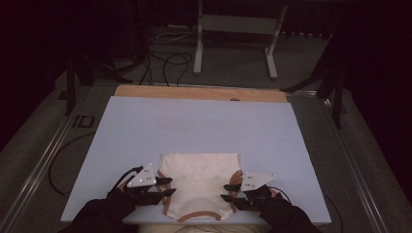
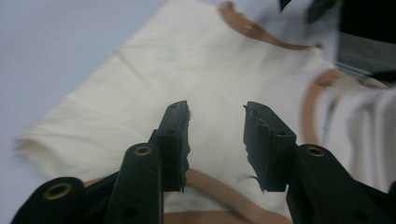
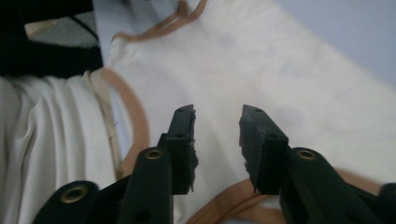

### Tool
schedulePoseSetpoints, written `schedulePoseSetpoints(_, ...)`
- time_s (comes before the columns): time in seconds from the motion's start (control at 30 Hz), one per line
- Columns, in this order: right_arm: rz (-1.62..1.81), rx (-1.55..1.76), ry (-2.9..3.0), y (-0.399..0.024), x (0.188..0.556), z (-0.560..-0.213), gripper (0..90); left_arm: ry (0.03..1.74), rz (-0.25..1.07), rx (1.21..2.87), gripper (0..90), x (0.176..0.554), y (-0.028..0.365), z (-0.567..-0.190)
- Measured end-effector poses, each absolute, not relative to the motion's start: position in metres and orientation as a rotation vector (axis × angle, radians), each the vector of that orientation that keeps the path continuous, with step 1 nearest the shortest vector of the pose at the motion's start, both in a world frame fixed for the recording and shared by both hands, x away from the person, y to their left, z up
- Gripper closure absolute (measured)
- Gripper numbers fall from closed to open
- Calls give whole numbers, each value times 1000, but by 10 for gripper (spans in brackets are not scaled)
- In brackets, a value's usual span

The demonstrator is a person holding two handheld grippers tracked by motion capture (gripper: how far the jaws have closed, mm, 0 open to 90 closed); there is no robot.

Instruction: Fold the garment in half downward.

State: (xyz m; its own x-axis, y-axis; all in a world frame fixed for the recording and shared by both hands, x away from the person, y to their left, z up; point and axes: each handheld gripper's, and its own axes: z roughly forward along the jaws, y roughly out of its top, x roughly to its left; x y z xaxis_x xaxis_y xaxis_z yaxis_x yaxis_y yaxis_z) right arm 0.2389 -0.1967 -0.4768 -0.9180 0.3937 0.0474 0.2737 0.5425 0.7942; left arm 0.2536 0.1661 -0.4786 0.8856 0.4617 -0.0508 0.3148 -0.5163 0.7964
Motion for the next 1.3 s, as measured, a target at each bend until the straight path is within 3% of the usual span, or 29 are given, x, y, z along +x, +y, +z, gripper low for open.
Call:
schedulePoseSetpoints(0.17,1330,580,2591,-197,244,-471,517,761,258,2122,644,284,175,-480)
schedulePoseSetpoints(0.57,1306,596,2601,-196,248,-478,442,1052,282,2120,646,331,176,-503)
schedulePoseSetpoints(0.8,1306,598,2613,-194,249,-481,435,1119,216,2126,729,349,178,-512)
schedulePoseSetpoints(0.93,1290,601,2615,-194,249,-483,433,1121,213,2158,893,353,177,-515)
schedulePoseSetpoints(1.3,1293,650,2588,-198,251,-485,425,1117,299,2171,893,352,176,-516)
